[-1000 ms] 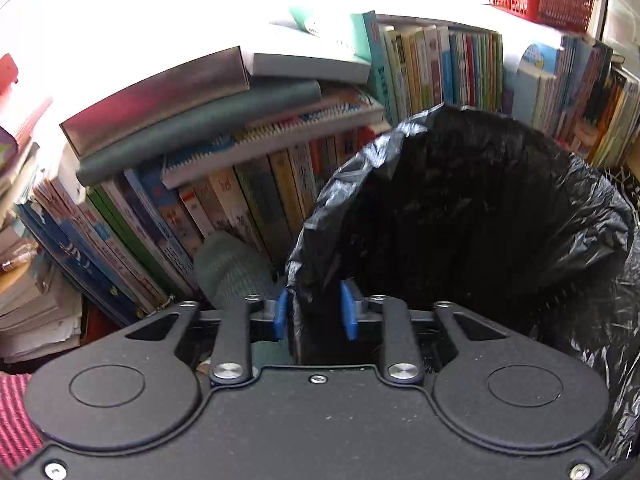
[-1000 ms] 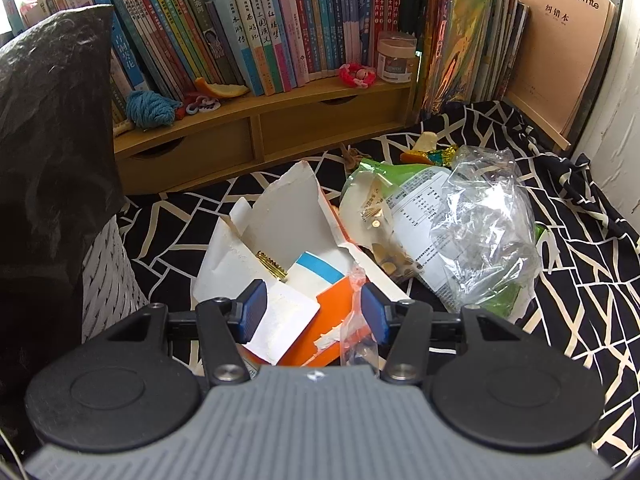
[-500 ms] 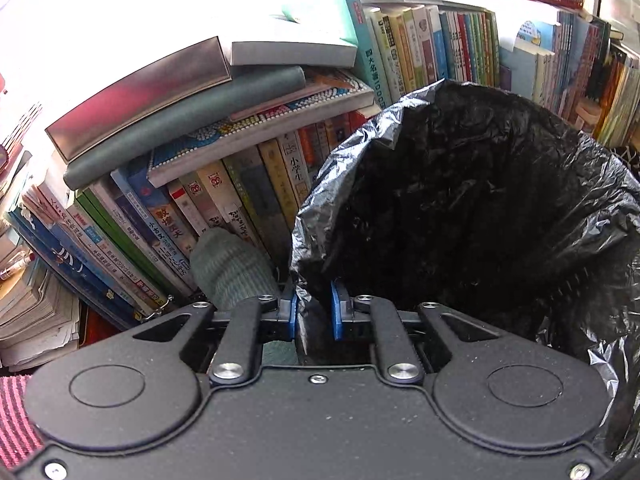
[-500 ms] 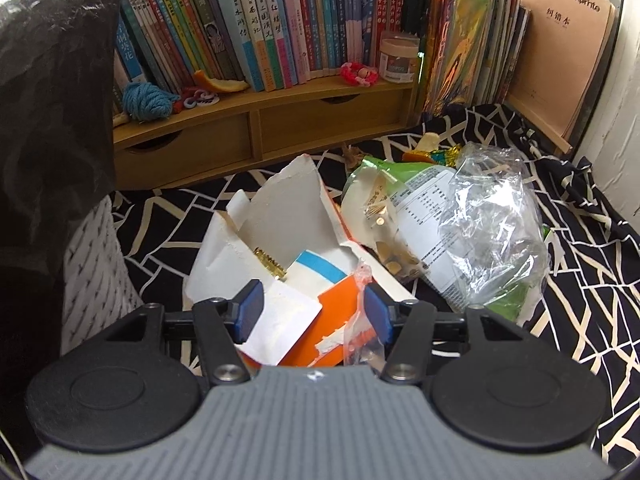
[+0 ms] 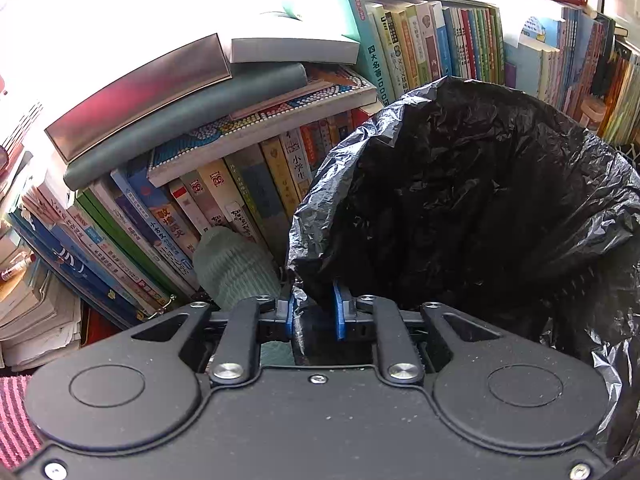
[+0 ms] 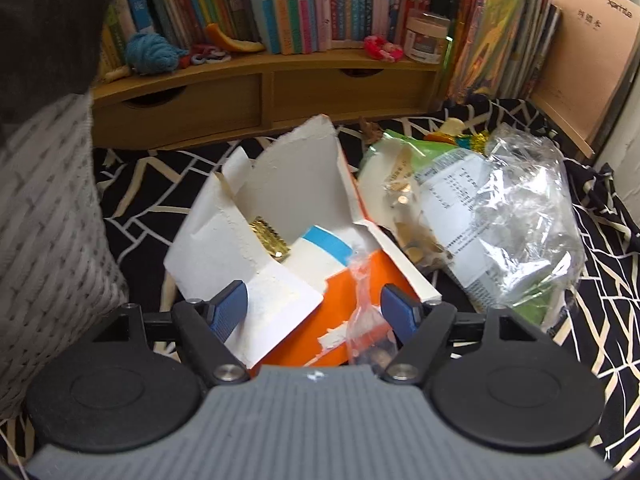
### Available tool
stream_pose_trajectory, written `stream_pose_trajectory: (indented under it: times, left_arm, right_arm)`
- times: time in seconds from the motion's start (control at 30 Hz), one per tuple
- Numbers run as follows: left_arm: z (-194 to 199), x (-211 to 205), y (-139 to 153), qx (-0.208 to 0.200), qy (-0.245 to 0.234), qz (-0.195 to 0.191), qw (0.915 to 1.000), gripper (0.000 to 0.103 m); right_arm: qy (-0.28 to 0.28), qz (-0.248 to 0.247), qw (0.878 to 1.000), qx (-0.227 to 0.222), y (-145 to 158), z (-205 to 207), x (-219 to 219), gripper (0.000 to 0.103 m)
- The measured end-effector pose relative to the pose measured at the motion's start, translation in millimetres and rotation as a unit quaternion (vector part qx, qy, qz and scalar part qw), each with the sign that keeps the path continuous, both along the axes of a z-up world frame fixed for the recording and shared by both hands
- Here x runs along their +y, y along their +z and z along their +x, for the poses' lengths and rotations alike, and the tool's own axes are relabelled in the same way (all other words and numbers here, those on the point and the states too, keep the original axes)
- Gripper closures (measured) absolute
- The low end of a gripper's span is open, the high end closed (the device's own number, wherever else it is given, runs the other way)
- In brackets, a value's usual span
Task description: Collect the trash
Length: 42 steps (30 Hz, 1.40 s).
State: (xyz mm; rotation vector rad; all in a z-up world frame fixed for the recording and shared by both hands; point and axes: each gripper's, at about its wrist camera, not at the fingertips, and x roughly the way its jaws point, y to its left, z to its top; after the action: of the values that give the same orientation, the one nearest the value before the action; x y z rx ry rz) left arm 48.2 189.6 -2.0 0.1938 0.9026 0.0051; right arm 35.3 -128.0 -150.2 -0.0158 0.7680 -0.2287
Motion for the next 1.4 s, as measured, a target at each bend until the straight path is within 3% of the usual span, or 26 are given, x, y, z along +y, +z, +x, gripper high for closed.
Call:
stream_pose_trajectory:
  times: [0.1,0.37,0.47,0.6,0.7,1.03,1.4]
  left_arm:
    - [1,-1,0,0.001,0.0,0.004,1.0,0.086]
    - [2,0,-1,0.003,-0.002,0.005,1.0,0.086]
    - [2,0,-1,0.003,-0.003,0.004,1.0,0.086]
    - [1,0,-1,0.003,-0.003,0.003,1.0,0.086]
    - [1,1,-1,0.003,-0.003,0.001,1.0,0.086]
    - [0,1,0,0.003,-0.003,0.0,1.0,0.086]
    - [1,0,0,0.003,-0.003,0.001,1.0,0.085]
  right_arm:
    - [0.034,0.001,0.999,-0.003,1,-2,8,0.015]
    - [0.116,-0.053,0.991,0.034,-23,0,28,0.009]
    - [0.119,-0.059,0.99,0.044,-22,1,29,0.026]
    - [0.112,-0.048,0.992,0.041,-9,1,25,0.059]
    - [0.111,-0.034,0.992,0.043,1,2,23,0.07]
    - [0.063,-0.007,0.998,0.027,49,-8,8,0.09]
    - [-0.012,0.024,1.0,0.004,100,-13,-16,0.099]
